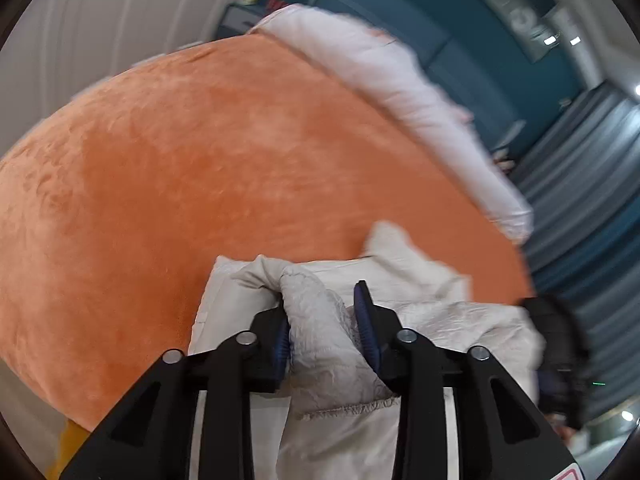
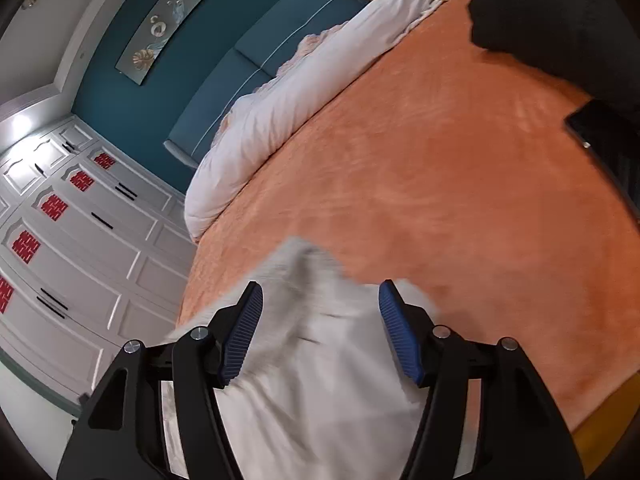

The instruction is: Fold large clothes

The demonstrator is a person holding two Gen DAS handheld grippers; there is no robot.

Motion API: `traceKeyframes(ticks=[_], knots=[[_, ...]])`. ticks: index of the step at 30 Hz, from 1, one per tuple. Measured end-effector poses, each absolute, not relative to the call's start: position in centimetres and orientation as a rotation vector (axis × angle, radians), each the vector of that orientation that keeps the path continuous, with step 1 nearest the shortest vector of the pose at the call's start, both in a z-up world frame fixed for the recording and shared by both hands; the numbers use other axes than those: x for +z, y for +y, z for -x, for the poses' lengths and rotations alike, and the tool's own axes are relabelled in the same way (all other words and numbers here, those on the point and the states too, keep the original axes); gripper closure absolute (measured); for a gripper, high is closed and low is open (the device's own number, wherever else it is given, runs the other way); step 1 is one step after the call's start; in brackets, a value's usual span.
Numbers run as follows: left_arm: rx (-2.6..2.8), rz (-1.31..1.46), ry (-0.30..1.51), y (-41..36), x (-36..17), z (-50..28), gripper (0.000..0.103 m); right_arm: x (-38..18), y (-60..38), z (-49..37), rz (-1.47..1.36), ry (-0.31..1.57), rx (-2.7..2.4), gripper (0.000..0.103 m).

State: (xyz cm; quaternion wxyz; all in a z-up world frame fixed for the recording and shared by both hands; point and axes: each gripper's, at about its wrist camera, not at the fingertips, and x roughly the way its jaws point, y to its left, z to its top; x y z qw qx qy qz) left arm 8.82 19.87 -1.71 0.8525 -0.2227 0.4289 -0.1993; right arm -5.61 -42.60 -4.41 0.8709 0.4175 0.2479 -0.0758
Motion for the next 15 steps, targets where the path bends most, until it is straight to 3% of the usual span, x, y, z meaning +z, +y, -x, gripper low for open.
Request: traceKeyframes(ticks=[4,5,6,7,12,15], knots=[[-0.490,0.464,0.950,22.2,0.5,-8.8,0.065,-3.7,-42.8,7.7,-0.825,0.493,-0.214,0.044],[-0.482,0.465,0.930,22.7,1.1,-8.8,0.056,-3.3,-42.3,7.6,-0.782,0.503,-0.213,0.044],[-0.376,0.418,0.864,23.5,2.1,-8.6,0.027,-3.1,-41.9,7.3,-0.755,0.518,-0.209,0.044],[-0.243,0.339,0.795,24.1,3.0,-8.5,0.022,-3.0,-41.3,6.3,-0.709,0.554,-0.200,0.044],[-0.165,0.212,0.720,22.9,6.2,-8.1,0.022,-4.1,-38.4,1.9,-0.578,0.676,-0.211,0.042],[-0.223,0.063,0.688,17.2,6.6,-6.2,0.021,-3.3,-35.7,0.5,-0.512,0.648,-0.224,0.042]])
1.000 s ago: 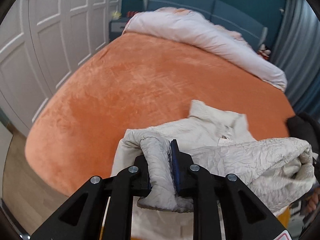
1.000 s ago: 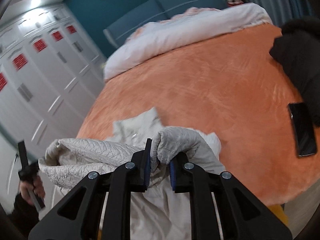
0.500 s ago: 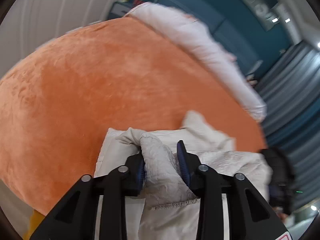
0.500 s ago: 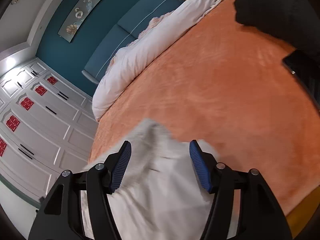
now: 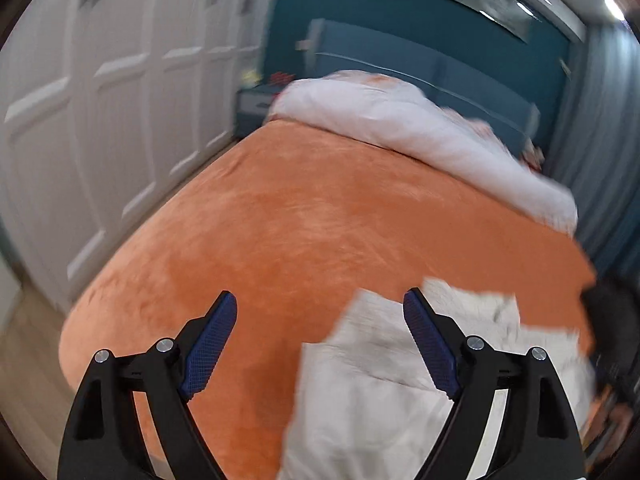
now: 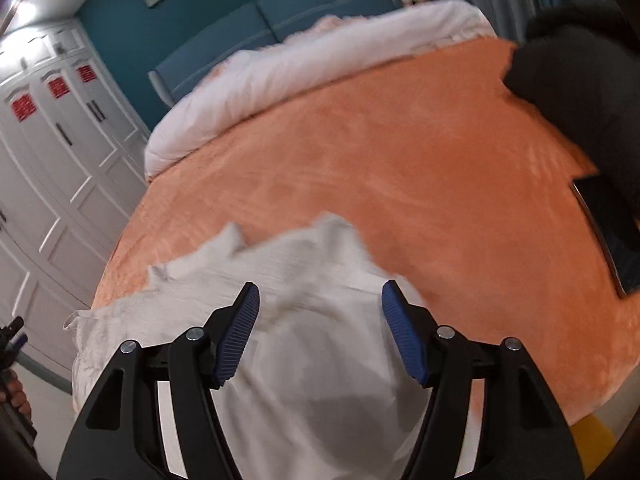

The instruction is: Fold large clothes

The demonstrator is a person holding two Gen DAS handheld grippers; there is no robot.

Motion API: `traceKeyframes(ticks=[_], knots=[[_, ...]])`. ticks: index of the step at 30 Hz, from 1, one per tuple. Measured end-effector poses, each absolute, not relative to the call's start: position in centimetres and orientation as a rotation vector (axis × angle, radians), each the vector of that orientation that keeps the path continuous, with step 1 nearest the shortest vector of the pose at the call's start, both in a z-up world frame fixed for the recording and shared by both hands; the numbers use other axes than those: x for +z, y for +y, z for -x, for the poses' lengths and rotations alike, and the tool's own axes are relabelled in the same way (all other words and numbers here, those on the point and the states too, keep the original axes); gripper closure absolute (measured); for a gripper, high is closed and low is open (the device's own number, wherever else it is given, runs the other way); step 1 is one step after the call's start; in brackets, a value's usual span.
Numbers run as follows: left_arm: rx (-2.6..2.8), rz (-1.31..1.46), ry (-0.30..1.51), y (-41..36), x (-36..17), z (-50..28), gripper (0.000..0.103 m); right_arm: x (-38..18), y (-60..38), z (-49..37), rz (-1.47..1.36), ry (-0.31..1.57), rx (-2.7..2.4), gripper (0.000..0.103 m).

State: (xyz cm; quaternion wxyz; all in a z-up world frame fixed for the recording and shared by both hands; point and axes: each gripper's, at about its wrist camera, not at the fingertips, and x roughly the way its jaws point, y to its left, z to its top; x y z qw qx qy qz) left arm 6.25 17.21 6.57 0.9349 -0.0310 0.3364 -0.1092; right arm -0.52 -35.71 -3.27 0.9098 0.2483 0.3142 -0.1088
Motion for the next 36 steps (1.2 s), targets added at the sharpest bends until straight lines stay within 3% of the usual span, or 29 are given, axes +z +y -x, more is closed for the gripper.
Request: traceKeyframes(ticks=[3,10,23,36], knots=[[-0.300,-0.083,0.672,10.2,5.2,-4.3,0.021,-1.4,-31.0,-0.3,-0.386,0.616,-0.141,0.057],[-0.322,-0.283,0.743,-0.2,-1.8,-3.4,0.019,-2.0,-19.9,-2.1,-0.049,0.668,0.043,0.059],[-0.124,-0.130,0.896,3.2,-7.3,-13.6,0.014,-8.0,-29.8,-8.6,-0.224,0.804,-0.154,0.068],[-0.100,-0.109,0.914,2.6,-11.5,-15.3,0.011,-11.8,-29.8,-10.0,-0.267,0.802,-0.137,0.068]])
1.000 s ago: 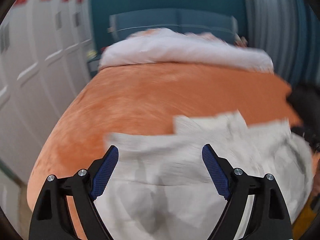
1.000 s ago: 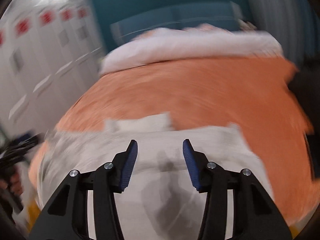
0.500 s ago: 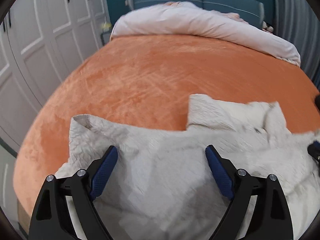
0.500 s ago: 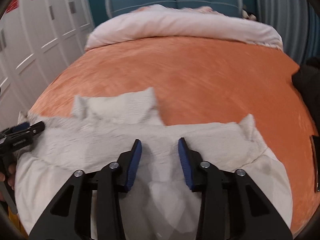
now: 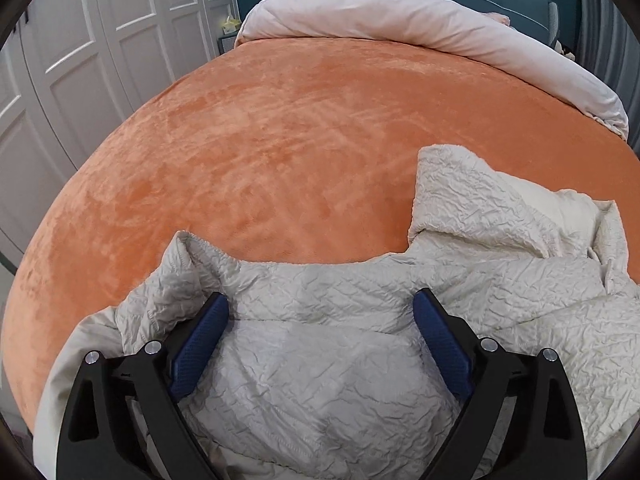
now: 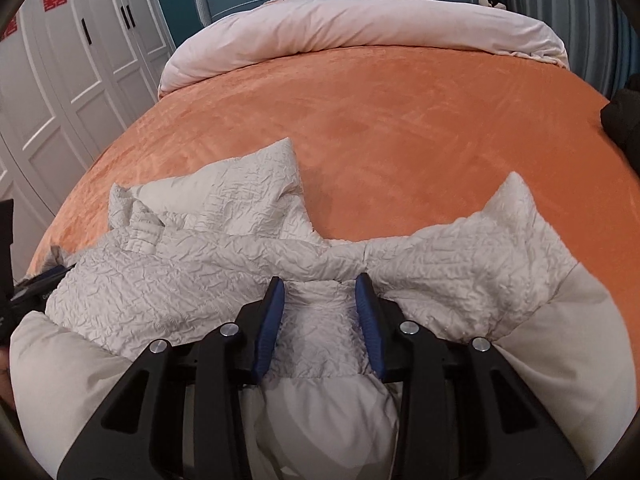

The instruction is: Fold large clothes

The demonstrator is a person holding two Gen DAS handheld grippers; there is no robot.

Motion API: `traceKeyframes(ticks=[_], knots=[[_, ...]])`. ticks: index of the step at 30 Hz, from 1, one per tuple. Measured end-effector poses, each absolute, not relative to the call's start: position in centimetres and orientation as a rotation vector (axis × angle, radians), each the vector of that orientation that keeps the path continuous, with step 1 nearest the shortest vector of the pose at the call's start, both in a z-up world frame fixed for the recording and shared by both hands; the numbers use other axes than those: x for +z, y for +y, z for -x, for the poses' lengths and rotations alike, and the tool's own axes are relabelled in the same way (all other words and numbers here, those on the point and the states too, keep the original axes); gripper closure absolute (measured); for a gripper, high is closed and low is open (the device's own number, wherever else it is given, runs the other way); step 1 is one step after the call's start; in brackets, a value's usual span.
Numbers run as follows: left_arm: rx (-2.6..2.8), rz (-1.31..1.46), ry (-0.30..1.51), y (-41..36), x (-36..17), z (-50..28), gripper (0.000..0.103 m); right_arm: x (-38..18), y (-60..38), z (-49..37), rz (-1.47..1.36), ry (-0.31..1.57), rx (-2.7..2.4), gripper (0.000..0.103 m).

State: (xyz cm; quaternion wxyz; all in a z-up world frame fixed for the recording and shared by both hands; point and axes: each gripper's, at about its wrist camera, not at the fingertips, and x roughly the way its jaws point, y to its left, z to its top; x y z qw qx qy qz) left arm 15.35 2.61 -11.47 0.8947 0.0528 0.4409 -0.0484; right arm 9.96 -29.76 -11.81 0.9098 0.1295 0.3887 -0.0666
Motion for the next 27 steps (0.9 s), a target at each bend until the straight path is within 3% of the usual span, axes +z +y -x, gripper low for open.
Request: traceKeyframes(ticks=[19,23,27], knots=[[-0.101,-0.094,0.921,2.6,-12.4,-15.7,0.009,-12.3,-29.3,-10.4,-0.250,0.793,-0.154,0.068],[-0.103,-0.067,0.915,4.0,-9.3,-14.4,0.015,-8.2,-28.6,-9.2,-0.266,0.815,-0.170,0.065],[-0.157,0.017,0.862,6.5,-5.0,-10.3,0.015,-4.0,-22.3,-7.4,-0.226,0.794,-0.009,0.065]])
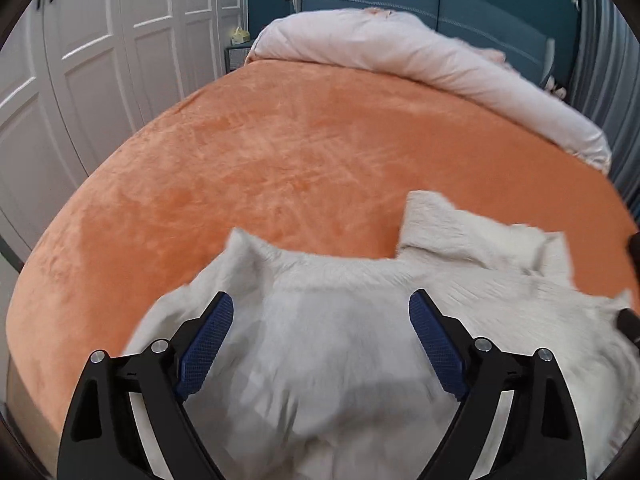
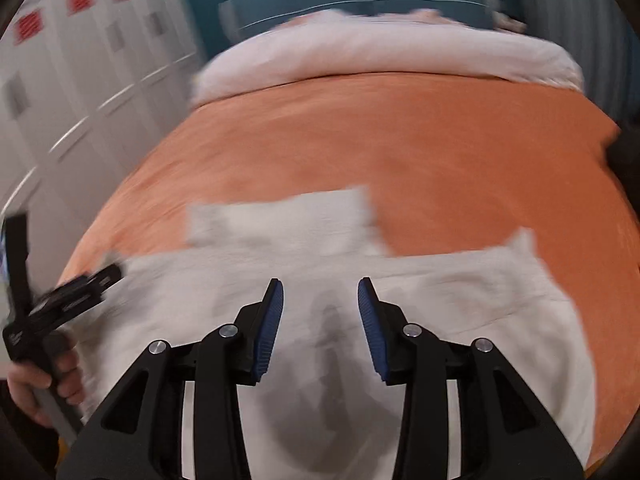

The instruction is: Fold large clothes

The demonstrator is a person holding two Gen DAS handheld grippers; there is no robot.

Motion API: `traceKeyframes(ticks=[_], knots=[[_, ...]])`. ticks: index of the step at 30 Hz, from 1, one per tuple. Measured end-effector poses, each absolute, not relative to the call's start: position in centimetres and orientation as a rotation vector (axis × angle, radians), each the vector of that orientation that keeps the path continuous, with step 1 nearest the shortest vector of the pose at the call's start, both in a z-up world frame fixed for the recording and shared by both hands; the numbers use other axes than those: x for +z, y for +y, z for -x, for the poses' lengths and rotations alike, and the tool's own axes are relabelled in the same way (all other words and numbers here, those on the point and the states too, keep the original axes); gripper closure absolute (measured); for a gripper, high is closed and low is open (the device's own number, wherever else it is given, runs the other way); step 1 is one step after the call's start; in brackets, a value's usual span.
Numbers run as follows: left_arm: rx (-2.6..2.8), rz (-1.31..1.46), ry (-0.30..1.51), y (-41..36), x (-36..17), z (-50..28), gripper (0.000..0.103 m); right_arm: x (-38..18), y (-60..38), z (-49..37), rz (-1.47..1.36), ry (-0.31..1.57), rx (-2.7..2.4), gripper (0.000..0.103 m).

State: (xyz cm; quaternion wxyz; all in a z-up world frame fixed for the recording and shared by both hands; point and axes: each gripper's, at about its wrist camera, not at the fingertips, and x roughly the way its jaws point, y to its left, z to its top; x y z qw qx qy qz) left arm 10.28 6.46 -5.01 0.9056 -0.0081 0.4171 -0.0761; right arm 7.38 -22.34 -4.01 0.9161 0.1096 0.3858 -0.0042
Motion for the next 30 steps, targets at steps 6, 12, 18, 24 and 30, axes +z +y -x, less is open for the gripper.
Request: traceKeyframes(ticks=[6,12,18,24,30], knots=[[-0.150,-0.100,0.870,6.0,-8.3,-7.9,0.009,-7.7,-14.2,-9.1,-0.002,0.905,0.094,0.065],[-0.205,-0.098,0.839,7.4,-7.7,-7.9,0.006,-7.3,-24.9,-6.9,-0.194,0.889,0.031,0.061],[-0.081,-0.055,0.794,11.0,-4.8,-9.7,0.006,-4.4,-35.2,-3.4,-0.291,0.823,-0.316,0.057],[-0.099,0.141,1.037,13.2,-8.4,-16.7,0.056,-8.7,-39.0,-7.7,-0.446,0.942,-0.325,0.073],[-0.146,0.127,0.925,12.6,-5.8,-16.9,0.088,-3.7,-38.1,-5.5,-0.484,0.705,-0.295,0.091]])
